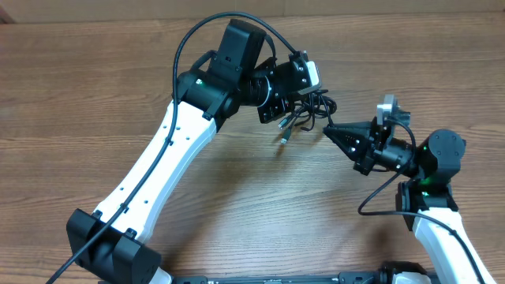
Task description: Untangle cables
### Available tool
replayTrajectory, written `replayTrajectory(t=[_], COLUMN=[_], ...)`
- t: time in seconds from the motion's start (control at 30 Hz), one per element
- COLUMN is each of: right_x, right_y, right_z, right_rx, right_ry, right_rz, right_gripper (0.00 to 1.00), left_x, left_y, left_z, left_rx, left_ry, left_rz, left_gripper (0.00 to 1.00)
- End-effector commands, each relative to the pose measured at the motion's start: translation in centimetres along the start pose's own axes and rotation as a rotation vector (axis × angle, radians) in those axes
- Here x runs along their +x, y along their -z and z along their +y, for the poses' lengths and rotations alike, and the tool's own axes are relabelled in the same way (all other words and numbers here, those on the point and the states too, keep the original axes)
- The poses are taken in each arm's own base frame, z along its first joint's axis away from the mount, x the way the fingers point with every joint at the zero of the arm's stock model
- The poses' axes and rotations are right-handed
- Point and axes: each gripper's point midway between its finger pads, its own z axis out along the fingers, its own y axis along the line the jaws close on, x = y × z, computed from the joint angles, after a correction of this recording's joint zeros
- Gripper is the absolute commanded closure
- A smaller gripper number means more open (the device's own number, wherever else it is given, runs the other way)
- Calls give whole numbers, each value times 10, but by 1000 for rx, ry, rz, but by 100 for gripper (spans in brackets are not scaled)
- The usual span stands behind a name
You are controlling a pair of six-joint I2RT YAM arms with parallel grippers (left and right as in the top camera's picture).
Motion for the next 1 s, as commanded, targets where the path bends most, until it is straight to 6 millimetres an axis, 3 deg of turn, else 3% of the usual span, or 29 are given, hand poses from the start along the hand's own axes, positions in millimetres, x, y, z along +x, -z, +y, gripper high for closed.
replayTrajectory(t=[0.0,0.43,0.63,0.97], right_x=[-5,-7,-5,-1], right_y=[-2,-2,-3,-4], right_z=[1,1,0,-8], right_rx=[-17,-19,-19,-5], right_ry=[19,19,13,-10], right_rz=[-1,-6,-4,0], right_gripper=[96,96,96,96], left_x=[-8,-7,-12,-30], left_y=[2,-16,-17,-18], left_z=[2,-12,-13,-33], left_rx=[-17,-89,-84,27], left_ry=[-66,-200,-205,-208], left_rz=[-3,124,97,-11], left_gripper=[96,96,96,96])
